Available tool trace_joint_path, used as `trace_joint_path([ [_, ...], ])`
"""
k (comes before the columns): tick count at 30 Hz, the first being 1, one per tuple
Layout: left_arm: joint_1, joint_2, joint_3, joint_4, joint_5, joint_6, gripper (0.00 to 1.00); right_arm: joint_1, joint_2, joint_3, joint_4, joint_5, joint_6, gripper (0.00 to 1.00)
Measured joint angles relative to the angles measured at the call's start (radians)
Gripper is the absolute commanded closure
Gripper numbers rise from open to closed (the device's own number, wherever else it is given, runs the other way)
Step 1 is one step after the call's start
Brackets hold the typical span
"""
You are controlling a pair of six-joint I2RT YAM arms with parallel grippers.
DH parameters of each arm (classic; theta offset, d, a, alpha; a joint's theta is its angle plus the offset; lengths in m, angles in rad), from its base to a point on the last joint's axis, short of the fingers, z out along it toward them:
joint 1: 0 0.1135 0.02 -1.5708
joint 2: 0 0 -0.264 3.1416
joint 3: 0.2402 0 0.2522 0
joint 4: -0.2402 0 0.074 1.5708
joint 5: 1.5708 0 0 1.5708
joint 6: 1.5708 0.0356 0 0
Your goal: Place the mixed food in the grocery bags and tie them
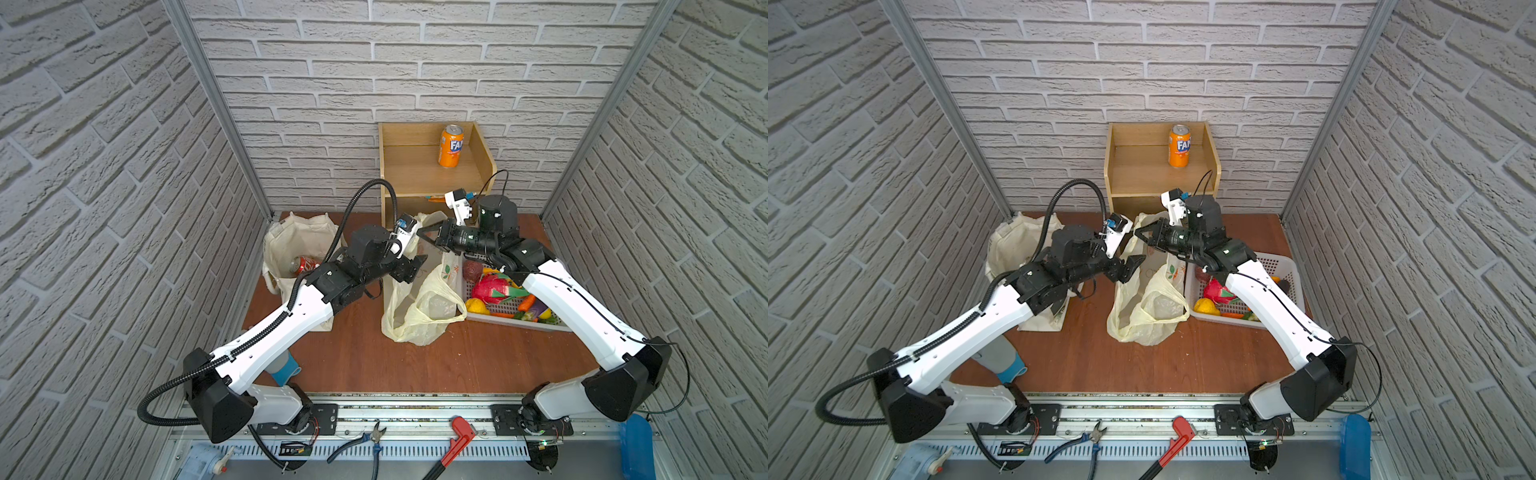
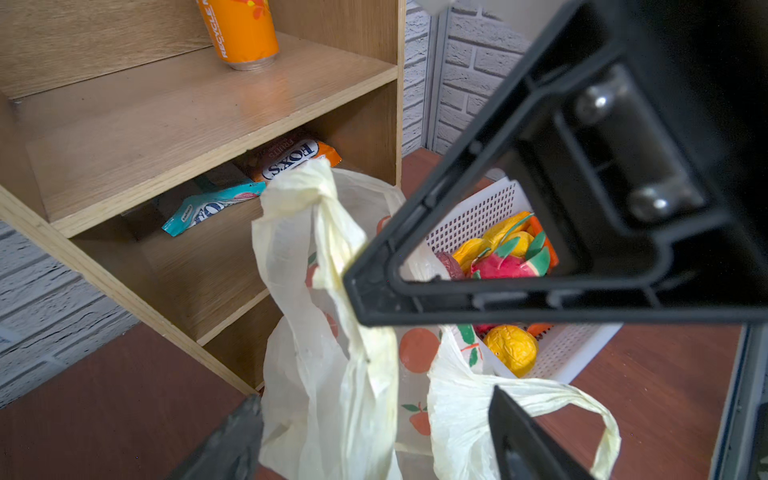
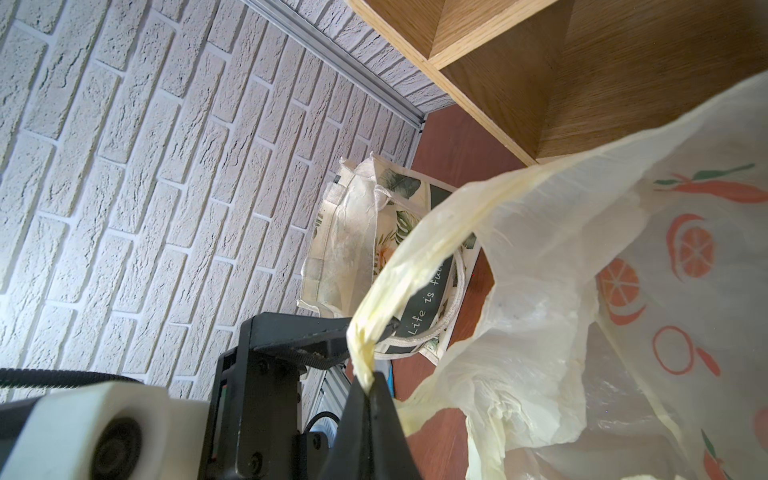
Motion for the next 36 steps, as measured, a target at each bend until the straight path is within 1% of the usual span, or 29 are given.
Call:
trace_joint_path([
  [4, 0.000, 0.011, 0.000, 0.014, -0.013, 0.013, 0.34, 0.012, 0.000, 0.000, 0.009, -0.006, 0.012, 0.95],
  [6, 0.000, 0.024, -0.001, 0.018, -0.019, 0.016, 0.42, 0.018, 0.001, 0.000, 0.018, -0.013, 0.017, 0.94],
  [7, 0.000, 0.031, -0.001, 0.021, -0.022, 0.016, 0.48, 0.019, 0.001, 0.000, 0.021, -0.016, 0.019, 0.94],
  [9, 0.000, 0.041, -0.005, 0.031, -0.026, 0.018, 0.65, 0.023, 0.001, 0.000, 0.027, -0.019, 0.020, 0.94],
  [10, 0.000, 0.043, -0.009, 0.036, -0.028, 0.016, 0.76, 0.024, 0.001, 0.000, 0.028, -0.020, 0.022, 0.87],
  [11, 0.001, 0.045, -0.013, 0.040, -0.030, 0.016, 0.88, 0.024, 0.001, 0.000, 0.028, -0.023, 0.023, 0.76],
  [12, 0.003, 0.045, -0.016, 0.042, -0.031, 0.012, 0.96, 0.024, 0.001, 0.000, 0.028, -0.024, 0.025, 0.67],
  [13, 0.004, 0.045, -0.018, 0.047, -0.031, 0.008, 1.00, 0.024, 0.001, 0.000, 0.027, -0.024, 0.021, 0.59],
  [14, 0.006, 0.045, -0.018, 0.050, -0.032, 0.005, 1.00, 0.022, 0.000, 0.000, 0.027, -0.024, 0.015, 0.53],
  [15, 0.008, 0.045, -0.019, 0.054, -0.031, -0.004, 1.00, 0.017, -0.002, 0.000, 0.024, -0.023, 0.011, 0.49],
  [18, 0.021, 0.043, -0.019, 0.055, -0.038, -0.027, 1.00, -0.006, -0.039, -0.031, 0.004, -0.010, -0.018, 0.42],
  [21, 0.033, 0.031, -0.027, 0.048, -0.047, -0.047, 1.00, -0.047, -0.135, -0.109, -0.053, 0.034, -0.066, 0.33],
  [25, 0.041, -0.008, -0.050, 0.034, -0.060, -0.066, 1.00, -0.074, -0.256, -0.194, -0.151, 0.126, -0.174, 0.22],
  [29, 0.049, -0.047, -0.076, 0.034, -0.070, -0.082, 1.00, -0.074, -0.312, -0.302, -0.220, 0.184, -0.293, 0.19],
  [32, 0.056, -0.066, -0.094, 0.032, -0.074, -0.085, 1.00, -0.074, -0.302, -0.378, -0.268, 0.221, -0.351, 0.18],
  [36, 0.061, -0.084, -0.114, 0.030, -0.076, -0.096, 1.00, -0.077, -0.273, -0.436, -0.308, 0.264, -0.400, 0.17],
])
